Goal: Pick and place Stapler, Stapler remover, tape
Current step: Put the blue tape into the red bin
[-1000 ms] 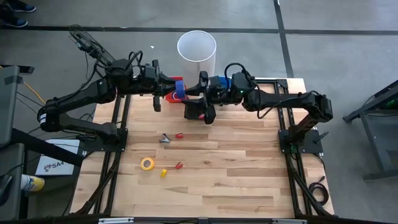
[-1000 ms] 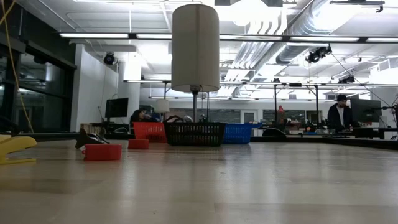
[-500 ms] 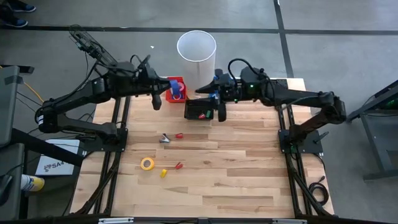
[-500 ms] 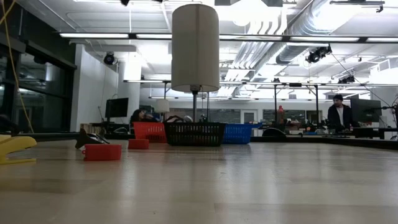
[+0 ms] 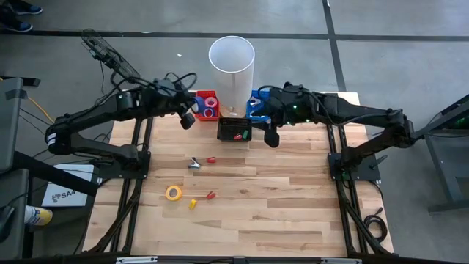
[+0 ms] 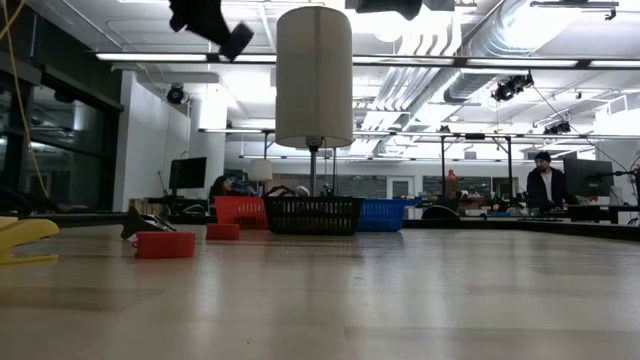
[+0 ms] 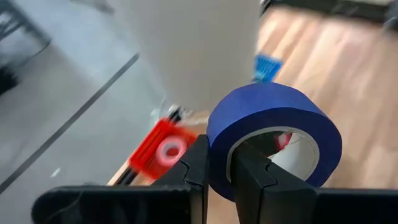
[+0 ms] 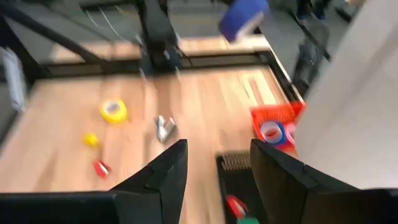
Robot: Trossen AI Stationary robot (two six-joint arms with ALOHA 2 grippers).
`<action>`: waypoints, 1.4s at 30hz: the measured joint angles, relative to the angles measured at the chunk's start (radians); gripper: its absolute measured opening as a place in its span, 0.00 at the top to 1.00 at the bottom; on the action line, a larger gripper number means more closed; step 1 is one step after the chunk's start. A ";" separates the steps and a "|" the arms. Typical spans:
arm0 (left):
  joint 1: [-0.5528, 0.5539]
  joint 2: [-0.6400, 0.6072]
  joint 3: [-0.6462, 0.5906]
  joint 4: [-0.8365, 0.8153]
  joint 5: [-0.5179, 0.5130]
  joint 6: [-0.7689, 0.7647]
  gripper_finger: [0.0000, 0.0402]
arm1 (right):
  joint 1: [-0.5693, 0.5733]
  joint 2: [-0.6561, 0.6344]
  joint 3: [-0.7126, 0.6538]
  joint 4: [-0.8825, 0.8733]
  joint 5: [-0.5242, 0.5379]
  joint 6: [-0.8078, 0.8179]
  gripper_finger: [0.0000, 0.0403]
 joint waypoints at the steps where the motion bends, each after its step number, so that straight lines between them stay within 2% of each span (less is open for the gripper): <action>1: 0.000 0.010 0.000 -0.021 -0.024 -0.012 0.91 | 0.000 0.000 0.000 -0.023 0.018 -0.005 0.59; 7: 0.004 0.096 -0.005 -0.066 -0.174 -0.122 0.91 | 0.000 0.000 0.000 -0.143 0.141 -0.026 0.59; 11: 0.063 0.153 -0.047 -0.070 -0.183 -0.195 0.91 | 0.000 0.000 0.000 -0.209 0.199 -0.018 0.60; 14: 0.135 0.195 -0.088 -0.050 -0.119 -0.222 0.91 | 0.000 0.000 0.000 -0.252 0.235 0.007 0.60; 21: 0.345 0.283 -0.159 0.136 0.189 -0.199 0.91 | 0.000 0.000 0.000 -0.281 0.297 0.031 0.60; 24: 0.433 0.322 -0.161 0.171 0.261 -0.173 0.91 | 0.000 0.000 0.000 -0.281 0.325 0.038 0.60; 27: 0.497 0.362 -0.161 0.224 0.304 -0.113 0.91 | 0.000 0.000 0.000 -0.281 0.345 0.040 0.60; 33: 0.591 0.456 -0.161 0.282 0.355 -0.094 0.91 | 0.000 0.000 0.000 -0.282 0.389 0.083 0.61; 42: 0.588 0.576 -0.161 0.420 0.367 -0.146 0.91 | 0.000 0.000 0.000 -0.282 0.461 0.132 0.61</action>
